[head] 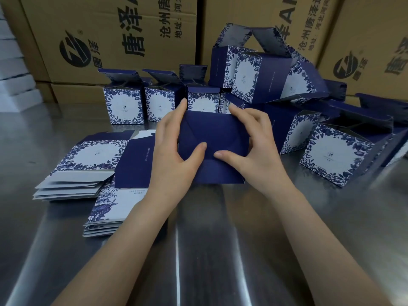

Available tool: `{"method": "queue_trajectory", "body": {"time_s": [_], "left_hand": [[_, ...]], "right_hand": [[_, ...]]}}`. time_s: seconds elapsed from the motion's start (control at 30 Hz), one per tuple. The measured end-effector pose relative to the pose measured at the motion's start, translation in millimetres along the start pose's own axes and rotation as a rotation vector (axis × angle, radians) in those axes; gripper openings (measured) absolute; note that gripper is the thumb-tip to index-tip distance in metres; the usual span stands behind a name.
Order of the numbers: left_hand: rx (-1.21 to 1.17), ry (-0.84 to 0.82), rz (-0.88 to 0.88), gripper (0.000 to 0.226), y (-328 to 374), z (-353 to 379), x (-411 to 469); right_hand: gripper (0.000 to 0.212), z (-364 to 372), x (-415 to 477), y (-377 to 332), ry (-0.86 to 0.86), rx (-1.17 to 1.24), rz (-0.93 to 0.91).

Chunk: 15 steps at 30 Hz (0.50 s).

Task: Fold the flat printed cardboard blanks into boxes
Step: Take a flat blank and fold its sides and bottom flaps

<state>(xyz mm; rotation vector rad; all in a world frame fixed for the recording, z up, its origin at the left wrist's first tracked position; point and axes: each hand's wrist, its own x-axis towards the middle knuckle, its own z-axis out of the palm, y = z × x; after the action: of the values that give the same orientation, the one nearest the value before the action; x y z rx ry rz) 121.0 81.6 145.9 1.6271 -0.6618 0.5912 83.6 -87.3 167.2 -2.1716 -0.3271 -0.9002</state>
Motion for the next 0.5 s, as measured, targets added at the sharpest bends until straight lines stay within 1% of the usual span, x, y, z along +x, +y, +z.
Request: {"method": "queue_trajectory", "body": {"time_s": [0.07,0.23,0.4,0.5], "left_hand": [[0.026,0.03,0.026,0.068,0.7,-0.4,0.5],[0.116,0.098,0.16,0.061,2.7,1.2,0.6],[0.139,0.142,0.211,0.06,4.1,2.2,0.9],[0.145,0.156,0.205,0.061,3.6,3.0,0.7]], "right_hand": [[0.078,3.2,-0.3,0.2,0.047,-0.048,-0.049],[0.069,10.2,-1.5,-1.4,0.144,-0.144,-0.115],[0.064,14.2,-2.3,-5.6,0.18,-0.162,-0.117],[0.061,15.7,-2.5,-7.4,0.191,-0.163,-0.115]]}}
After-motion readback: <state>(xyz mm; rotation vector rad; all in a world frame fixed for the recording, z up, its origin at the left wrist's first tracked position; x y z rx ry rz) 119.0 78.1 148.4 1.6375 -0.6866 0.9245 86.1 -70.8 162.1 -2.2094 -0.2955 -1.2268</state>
